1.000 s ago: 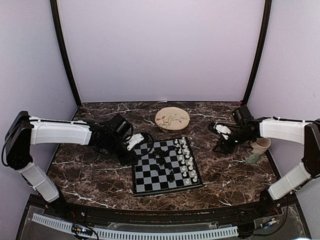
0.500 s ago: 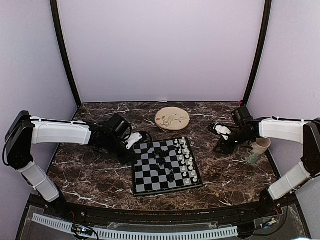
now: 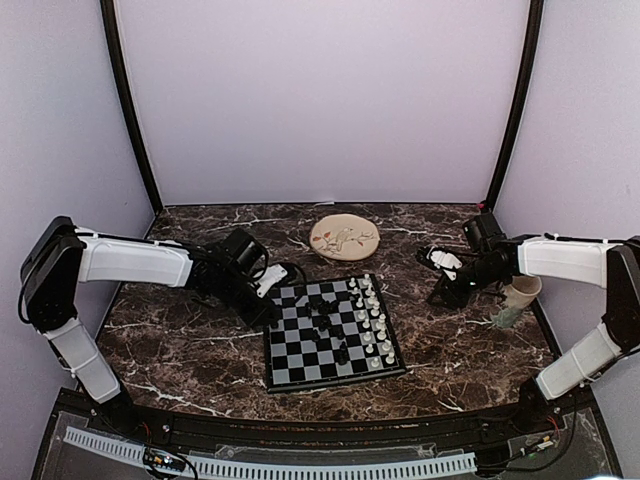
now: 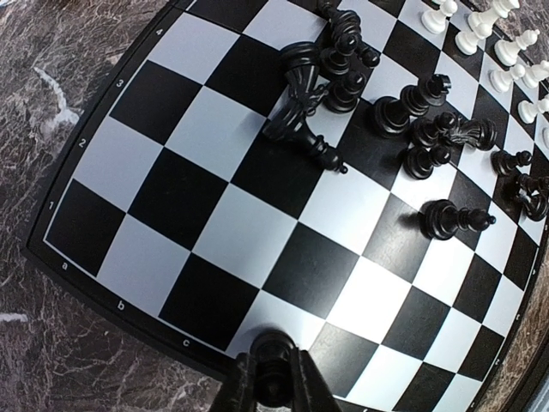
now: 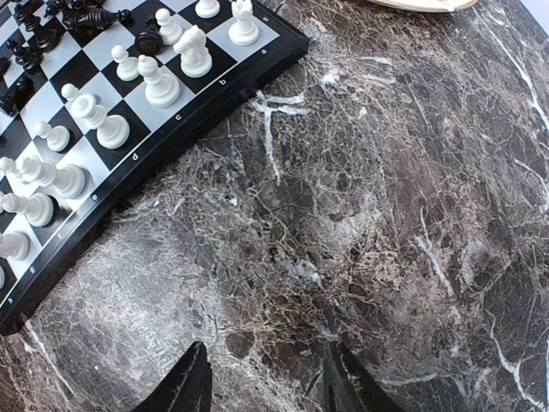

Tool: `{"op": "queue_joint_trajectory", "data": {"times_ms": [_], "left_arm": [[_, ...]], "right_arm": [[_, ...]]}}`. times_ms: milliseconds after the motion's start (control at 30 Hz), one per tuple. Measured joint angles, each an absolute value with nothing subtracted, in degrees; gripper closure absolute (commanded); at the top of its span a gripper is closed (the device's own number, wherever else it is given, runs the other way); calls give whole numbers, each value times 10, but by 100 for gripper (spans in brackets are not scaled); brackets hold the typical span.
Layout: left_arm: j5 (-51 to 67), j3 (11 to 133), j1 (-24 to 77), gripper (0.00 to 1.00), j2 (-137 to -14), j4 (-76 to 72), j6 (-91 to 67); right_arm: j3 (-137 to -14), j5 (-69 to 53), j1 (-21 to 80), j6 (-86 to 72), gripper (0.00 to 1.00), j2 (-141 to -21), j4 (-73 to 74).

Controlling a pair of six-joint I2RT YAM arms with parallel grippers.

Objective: Set up the chess pieces on the board
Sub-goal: Place the queen at e8.

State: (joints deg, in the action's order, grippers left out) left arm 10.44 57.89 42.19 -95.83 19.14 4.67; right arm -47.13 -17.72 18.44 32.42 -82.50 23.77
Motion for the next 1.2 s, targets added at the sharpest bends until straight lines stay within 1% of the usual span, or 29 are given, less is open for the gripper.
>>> {"op": "queue_joint_trajectory", "data": {"times_ms": [167, 300, 367, 567, 733, 1100, 1200], "left_arm": [[104, 582, 422, 83, -962, 189, 45], [103, 582, 422, 74, -966, 189, 44], [102, 582, 422, 72, -968, 189, 44], [106, 582, 422, 80, -970, 189, 44], [117, 582, 422, 83, -971, 189, 45], [122, 582, 423, 82, -971, 190, 48], [120, 582, 423, 76, -971, 190, 49]], "right_arm": [[-471, -177, 184, 325, 55, -826, 238], [-471, -177, 184, 325, 55, -827, 238], [-471, -177, 184, 325, 55, -827, 238], [-471, -177, 184, 326, 55, -830, 239], [-471, -177, 184, 326, 55, -831, 239], [-471, -177, 184, 326, 55, -834, 239], [-471, -177, 184, 326, 55, -834, 239]]}}
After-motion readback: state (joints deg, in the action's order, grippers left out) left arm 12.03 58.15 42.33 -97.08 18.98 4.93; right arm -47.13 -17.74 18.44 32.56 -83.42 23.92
